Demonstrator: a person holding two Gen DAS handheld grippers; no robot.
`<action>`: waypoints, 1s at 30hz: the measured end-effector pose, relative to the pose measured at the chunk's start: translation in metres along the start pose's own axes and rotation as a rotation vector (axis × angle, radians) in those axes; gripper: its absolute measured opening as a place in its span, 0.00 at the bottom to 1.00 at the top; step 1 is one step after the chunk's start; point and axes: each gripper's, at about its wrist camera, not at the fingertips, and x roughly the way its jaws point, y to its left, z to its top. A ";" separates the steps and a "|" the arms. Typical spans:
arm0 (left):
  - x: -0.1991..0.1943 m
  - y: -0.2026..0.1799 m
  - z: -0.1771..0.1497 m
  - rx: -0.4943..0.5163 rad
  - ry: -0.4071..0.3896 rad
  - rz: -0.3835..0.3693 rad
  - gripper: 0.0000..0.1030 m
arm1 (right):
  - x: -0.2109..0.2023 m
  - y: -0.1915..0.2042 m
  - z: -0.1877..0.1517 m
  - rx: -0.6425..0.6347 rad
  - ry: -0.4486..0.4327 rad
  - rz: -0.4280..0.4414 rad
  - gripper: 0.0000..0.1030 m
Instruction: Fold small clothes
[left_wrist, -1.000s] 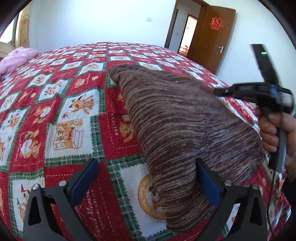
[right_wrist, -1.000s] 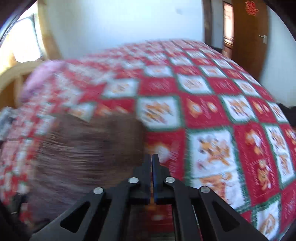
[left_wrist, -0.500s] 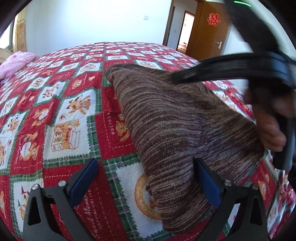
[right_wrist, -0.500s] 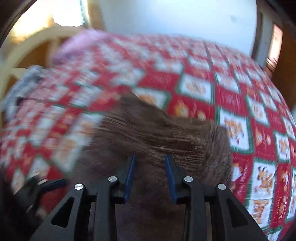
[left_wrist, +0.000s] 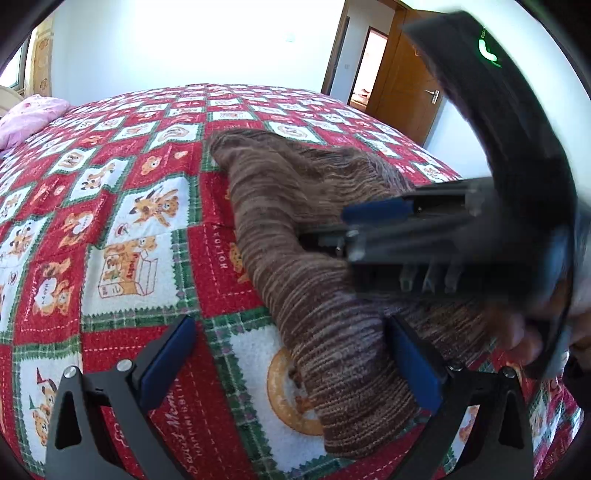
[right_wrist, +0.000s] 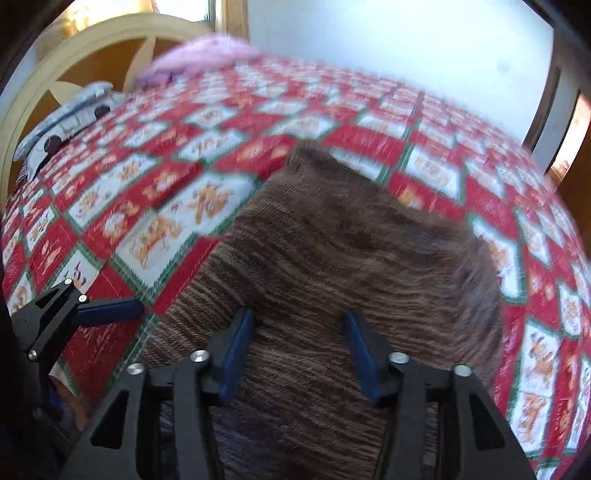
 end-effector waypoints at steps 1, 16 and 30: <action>-0.001 -0.001 0.000 0.003 -0.003 0.004 1.00 | -0.009 -0.016 -0.001 0.090 -0.024 0.049 0.53; 0.009 0.012 0.018 -0.165 0.002 -0.035 1.00 | -0.012 -0.159 -0.043 0.544 -0.103 0.191 0.57; 0.017 -0.003 0.016 -0.079 0.020 0.028 1.00 | 0.007 -0.143 -0.034 0.457 -0.148 0.244 0.52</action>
